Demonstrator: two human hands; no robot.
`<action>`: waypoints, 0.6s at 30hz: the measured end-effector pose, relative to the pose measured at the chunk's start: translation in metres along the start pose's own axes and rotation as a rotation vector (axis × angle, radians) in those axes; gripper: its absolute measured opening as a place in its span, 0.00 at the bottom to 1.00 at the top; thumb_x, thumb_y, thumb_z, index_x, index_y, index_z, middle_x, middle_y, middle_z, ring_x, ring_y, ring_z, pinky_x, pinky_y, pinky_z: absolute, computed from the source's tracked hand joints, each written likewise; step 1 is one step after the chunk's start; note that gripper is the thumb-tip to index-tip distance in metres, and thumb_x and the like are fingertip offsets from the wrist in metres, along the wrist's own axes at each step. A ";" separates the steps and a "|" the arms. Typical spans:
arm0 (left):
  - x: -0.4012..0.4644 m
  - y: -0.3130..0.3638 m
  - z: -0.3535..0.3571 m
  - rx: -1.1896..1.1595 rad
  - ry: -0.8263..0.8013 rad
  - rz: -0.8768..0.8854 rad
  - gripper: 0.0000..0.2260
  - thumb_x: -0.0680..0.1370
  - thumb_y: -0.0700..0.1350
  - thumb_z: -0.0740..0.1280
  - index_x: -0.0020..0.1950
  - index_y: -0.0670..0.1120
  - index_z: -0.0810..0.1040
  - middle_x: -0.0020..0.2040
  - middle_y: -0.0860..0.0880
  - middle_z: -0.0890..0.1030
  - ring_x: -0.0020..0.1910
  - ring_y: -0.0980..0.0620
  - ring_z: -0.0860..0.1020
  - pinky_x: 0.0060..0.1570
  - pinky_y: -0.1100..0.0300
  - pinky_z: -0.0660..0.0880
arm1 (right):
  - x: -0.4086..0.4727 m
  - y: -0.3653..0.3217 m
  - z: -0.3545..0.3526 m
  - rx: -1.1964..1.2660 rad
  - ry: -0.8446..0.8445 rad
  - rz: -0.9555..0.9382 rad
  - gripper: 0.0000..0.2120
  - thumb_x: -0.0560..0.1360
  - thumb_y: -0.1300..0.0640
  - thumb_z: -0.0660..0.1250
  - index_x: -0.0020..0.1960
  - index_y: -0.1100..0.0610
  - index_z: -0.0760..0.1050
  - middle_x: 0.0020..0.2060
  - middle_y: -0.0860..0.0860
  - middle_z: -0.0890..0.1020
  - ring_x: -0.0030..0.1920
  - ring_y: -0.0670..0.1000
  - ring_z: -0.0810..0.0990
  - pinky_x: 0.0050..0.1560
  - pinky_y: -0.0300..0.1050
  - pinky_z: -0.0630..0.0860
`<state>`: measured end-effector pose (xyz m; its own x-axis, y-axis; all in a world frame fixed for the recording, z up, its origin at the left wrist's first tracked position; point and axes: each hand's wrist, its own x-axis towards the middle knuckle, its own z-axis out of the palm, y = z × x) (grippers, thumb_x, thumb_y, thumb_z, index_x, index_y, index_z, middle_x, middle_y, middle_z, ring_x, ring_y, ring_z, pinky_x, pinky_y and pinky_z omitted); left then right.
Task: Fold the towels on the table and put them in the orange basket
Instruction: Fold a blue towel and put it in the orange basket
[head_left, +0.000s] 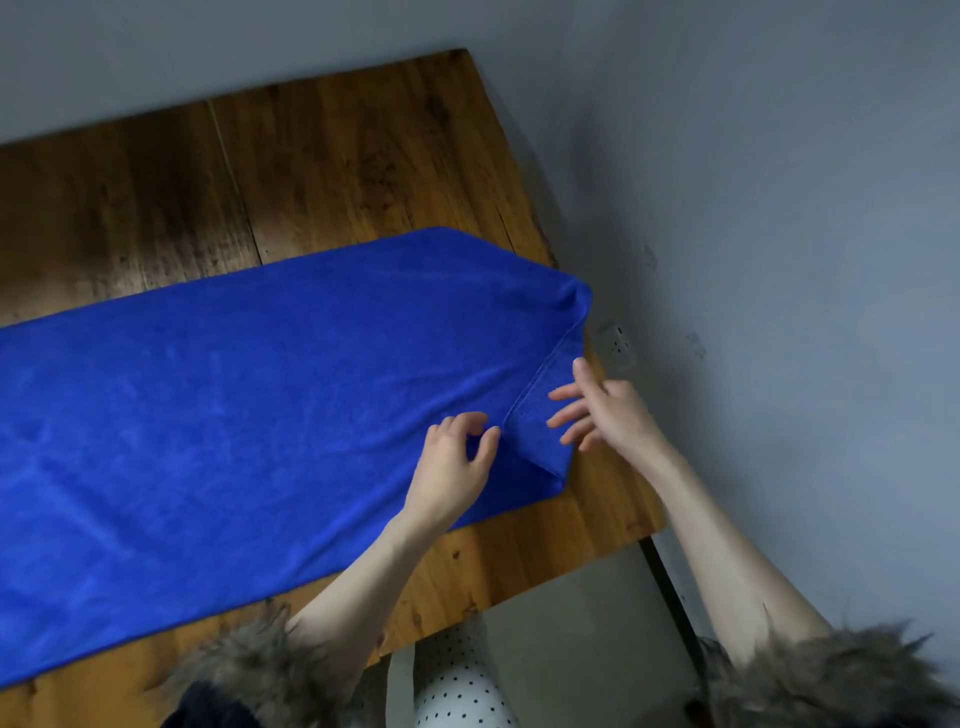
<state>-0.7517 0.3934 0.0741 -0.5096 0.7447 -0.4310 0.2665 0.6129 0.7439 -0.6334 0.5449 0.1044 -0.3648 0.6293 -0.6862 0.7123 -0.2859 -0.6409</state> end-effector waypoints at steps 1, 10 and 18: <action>0.007 0.002 0.004 -0.020 -0.016 -0.032 0.15 0.79 0.52 0.62 0.62 0.46 0.74 0.51 0.53 0.76 0.57 0.51 0.71 0.54 0.59 0.70 | 0.010 -0.002 -0.003 -0.007 0.097 -0.016 0.24 0.80 0.42 0.52 0.44 0.57 0.79 0.30 0.51 0.83 0.27 0.49 0.80 0.25 0.38 0.72; 0.025 0.027 0.012 0.365 -0.034 -0.021 0.14 0.77 0.52 0.65 0.58 0.46 0.74 0.55 0.50 0.70 0.57 0.50 0.66 0.38 0.59 0.68 | 0.090 -0.035 -0.025 0.005 0.436 0.039 0.24 0.77 0.40 0.56 0.43 0.60 0.76 0.45 0.59 0.82 0.43 0.56 0.79 0.44 0.51 0.74; 0.029 0.021 0.004 0.327 -0.099 0.009 0.06 0.77 0.46 0.63 0.50 0.45 0.75 0.49 0.54 0.66 0.50 0.54 0.62 0.35 0.60 0.67 | 0.131 -0.082 -0.019 0.444 0.237 0.210 0.22 0.70 0.52 0.73 0.60 0.61 0.75 0.54 0.54 0.81 0.49 0.53 0.80 0.39 0.44 0.78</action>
<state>-0.7573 0.4294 0.0752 -0.4284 0.7628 -0.4844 0.5268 0.6464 0.5520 -0.7282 0.6648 0.0741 -0.0608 0.6567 -0.7517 0.4150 -0.6683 -0.6174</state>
